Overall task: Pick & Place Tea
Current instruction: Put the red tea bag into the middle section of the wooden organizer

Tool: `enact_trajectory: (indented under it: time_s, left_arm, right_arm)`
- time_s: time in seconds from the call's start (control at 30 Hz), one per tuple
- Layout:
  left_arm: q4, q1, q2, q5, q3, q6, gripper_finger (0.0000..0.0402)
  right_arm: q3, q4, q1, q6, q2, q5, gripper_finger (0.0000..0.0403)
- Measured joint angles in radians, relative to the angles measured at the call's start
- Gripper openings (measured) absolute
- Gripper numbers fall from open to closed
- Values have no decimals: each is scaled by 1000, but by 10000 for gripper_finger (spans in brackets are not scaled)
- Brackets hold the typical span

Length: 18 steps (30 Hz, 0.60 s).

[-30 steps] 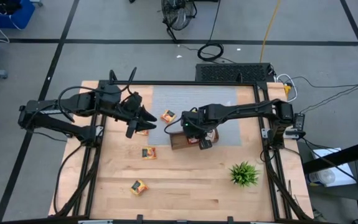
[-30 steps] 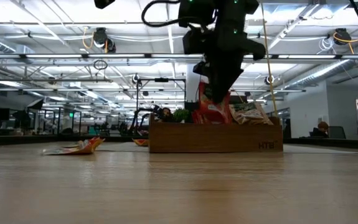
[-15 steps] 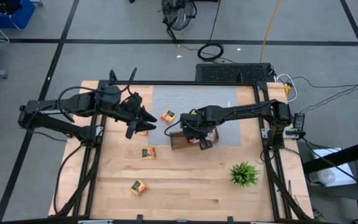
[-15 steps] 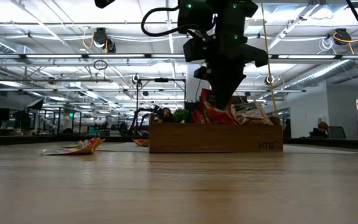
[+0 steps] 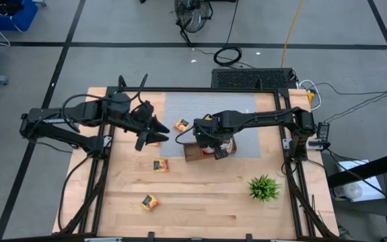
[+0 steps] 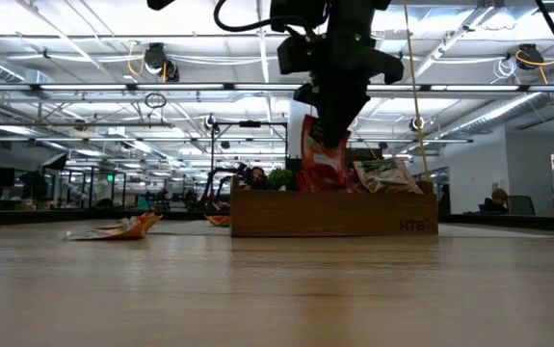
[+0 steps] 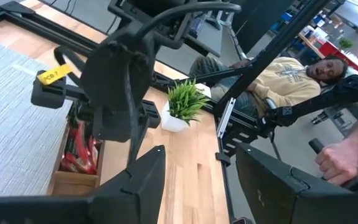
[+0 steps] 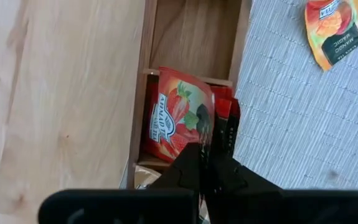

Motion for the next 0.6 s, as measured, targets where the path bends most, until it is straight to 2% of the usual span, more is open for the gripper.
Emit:
enact_trajectory:
  time_s: [0.5,0.6]
  left_arm:
    - [20,-20,0,1,0,9,198]
    - [20,-20,0,1,0,9,198]
  right_arm:
    - [-27,15,53,23,0,29,0]
    - [-27,11,63,27,12,78,0]
